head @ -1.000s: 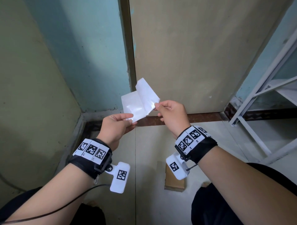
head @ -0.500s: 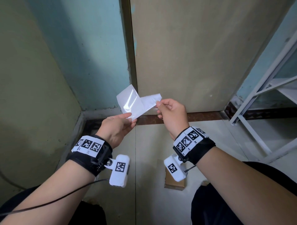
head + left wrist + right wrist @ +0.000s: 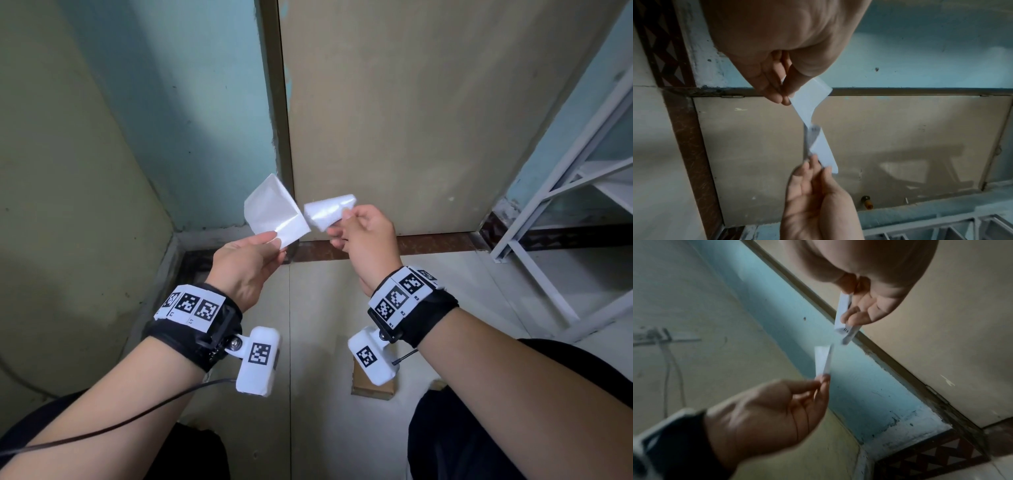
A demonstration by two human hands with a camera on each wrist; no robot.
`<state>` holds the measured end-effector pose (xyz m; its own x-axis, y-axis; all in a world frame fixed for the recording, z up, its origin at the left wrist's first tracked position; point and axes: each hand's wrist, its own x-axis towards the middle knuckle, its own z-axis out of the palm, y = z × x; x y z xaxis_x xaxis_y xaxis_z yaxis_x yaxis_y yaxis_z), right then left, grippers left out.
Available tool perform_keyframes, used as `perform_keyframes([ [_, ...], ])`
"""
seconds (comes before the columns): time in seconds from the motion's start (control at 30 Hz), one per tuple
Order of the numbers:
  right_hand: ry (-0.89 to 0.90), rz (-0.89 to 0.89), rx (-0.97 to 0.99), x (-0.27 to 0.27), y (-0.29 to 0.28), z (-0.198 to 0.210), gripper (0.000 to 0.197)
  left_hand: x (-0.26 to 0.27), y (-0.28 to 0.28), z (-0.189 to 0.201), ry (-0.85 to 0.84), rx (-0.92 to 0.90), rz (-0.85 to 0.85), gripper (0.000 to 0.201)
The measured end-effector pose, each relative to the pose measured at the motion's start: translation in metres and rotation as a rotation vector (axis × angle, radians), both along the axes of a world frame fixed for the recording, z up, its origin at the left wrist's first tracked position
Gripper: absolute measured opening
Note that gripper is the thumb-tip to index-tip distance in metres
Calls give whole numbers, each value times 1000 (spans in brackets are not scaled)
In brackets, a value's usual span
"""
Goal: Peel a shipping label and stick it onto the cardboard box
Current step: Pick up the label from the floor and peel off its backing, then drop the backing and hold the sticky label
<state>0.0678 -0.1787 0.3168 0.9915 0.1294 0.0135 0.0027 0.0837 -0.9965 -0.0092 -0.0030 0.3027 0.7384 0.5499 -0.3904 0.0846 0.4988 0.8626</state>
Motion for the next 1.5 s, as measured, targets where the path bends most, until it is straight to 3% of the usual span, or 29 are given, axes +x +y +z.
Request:
perform_keyframes([
  [0.17,101,-118,194,26,-20,14,10,-4,17,-2,59,68,10,15],
  [0.33,20,-65,24,28,-25,15,11,-8,13,-11,120,237,-116,17],
  [0.5,-26,9,-44,11,-16,13,10,-4,7,-30,232,335,-225,21],
  [0.67,-124,26,-176,-2,-17,17,17,-4,4,-25,267,377,-319,16],
  [0.83,-274,91,-356,-8,-10,5,16,-1,-6,-11,188,254,-371,6],
  [0.97,-494,152,-579,-13,-8,2,11,0,-17,2,73,114,-472,30],
  [1.1,-622,195,-642,-14,-8,-5,11,0,-20,7,42,34,-510,41],
  [1.3,-706,332,-751,-19,-6,-7,12,-5,-25,9,54,-20,-446,28],
  [1.5,-836,425,-784,-23,-5,-10,11,-7,-28,8,37,14,-491,20],
])
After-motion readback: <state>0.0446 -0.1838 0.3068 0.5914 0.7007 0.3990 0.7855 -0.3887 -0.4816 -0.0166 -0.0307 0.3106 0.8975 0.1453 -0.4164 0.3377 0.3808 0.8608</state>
